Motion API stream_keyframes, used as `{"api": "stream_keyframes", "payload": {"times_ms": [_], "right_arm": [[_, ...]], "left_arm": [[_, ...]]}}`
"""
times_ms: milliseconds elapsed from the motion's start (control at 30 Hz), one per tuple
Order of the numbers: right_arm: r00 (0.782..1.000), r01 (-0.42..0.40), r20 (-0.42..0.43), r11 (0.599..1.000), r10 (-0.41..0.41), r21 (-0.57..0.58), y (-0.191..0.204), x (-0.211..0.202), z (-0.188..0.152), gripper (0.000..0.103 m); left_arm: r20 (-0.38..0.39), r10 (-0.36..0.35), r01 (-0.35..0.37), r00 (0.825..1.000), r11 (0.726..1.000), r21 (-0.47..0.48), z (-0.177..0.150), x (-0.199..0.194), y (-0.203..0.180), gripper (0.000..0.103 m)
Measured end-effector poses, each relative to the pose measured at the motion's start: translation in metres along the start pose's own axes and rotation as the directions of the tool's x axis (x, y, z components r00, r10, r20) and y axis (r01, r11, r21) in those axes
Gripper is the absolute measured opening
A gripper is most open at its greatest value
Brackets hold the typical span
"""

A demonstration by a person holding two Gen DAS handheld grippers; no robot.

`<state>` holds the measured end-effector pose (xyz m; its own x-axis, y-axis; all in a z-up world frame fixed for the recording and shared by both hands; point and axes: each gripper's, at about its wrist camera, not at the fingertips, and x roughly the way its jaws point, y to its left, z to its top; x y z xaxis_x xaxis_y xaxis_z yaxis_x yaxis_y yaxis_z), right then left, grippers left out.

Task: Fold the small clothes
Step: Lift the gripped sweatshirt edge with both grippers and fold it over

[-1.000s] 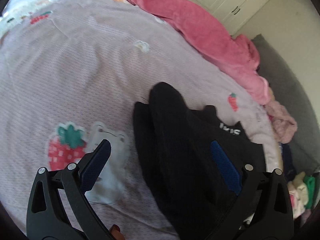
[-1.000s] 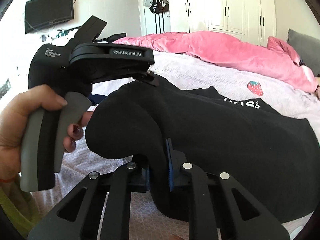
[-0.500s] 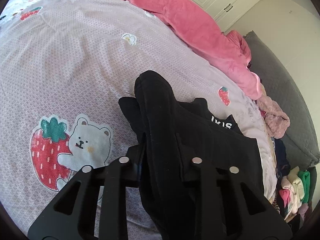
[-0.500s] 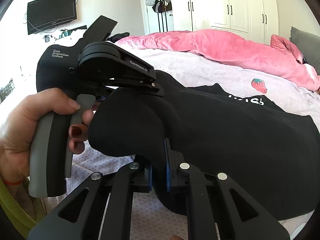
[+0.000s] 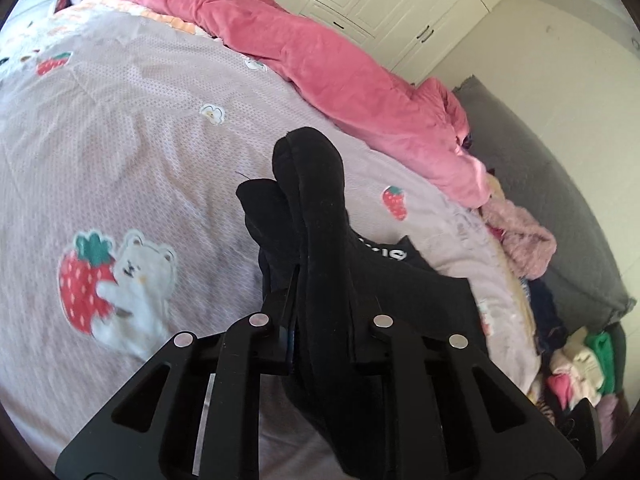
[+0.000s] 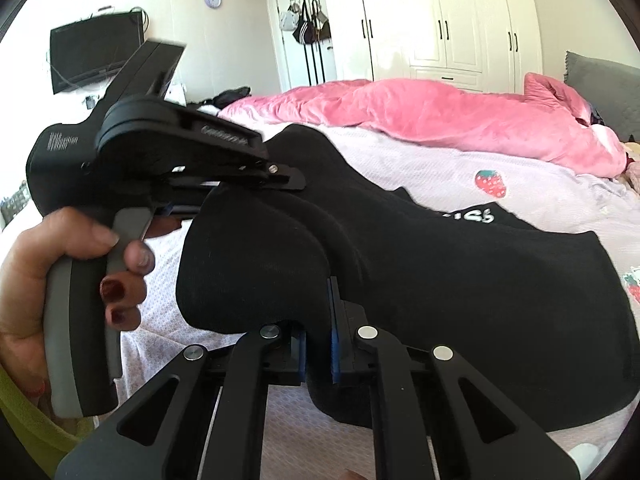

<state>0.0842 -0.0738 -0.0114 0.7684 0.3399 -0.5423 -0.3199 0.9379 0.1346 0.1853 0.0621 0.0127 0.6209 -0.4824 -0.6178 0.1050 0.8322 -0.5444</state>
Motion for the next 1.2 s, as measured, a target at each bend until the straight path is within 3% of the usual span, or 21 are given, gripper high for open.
{"api": "stream_keyframes", "payload": {"times_ms": [200, 633, 967, 1200], "right_arm": [[0.999, -0.009, 0.034, 0.997, 0.006, 0.08, -0.033, -0.027, 0.004, 0.007], [0.994, 0.002, 0.109, 0.967, -0.031, 0.253, -0.112, -0.085, -0.01, 0.007], [0.998, 0.019, 0.053, 0.913, -0.044, 0.408, -0.168, -0.086, -0.036, 0.007], [1.0, 0.016, 0.012, 0.885, -0.025, 0.465, -0.187, -0.082, -0.049, 0.008]], "left_arm": [[0.001, 0.011, -0.011, 1.0, 1.0, 0.01, -0.008, 0.001, -0.039, 0.01], [-0.052, 0.044, -0.034, 0.998, 0.983, 0.181, -0.018, 0.041, -0.16, 0.01], [-0.13, 0.147, -0.104, 0.981, 0.951, 0.29, -0.045, 0.107, -0.221, 0.013], [-0.138, 0.175, -0.121, 0.975, 0.936, 0.332, -0.059, 0.138, -0.248, 0.027]]}}
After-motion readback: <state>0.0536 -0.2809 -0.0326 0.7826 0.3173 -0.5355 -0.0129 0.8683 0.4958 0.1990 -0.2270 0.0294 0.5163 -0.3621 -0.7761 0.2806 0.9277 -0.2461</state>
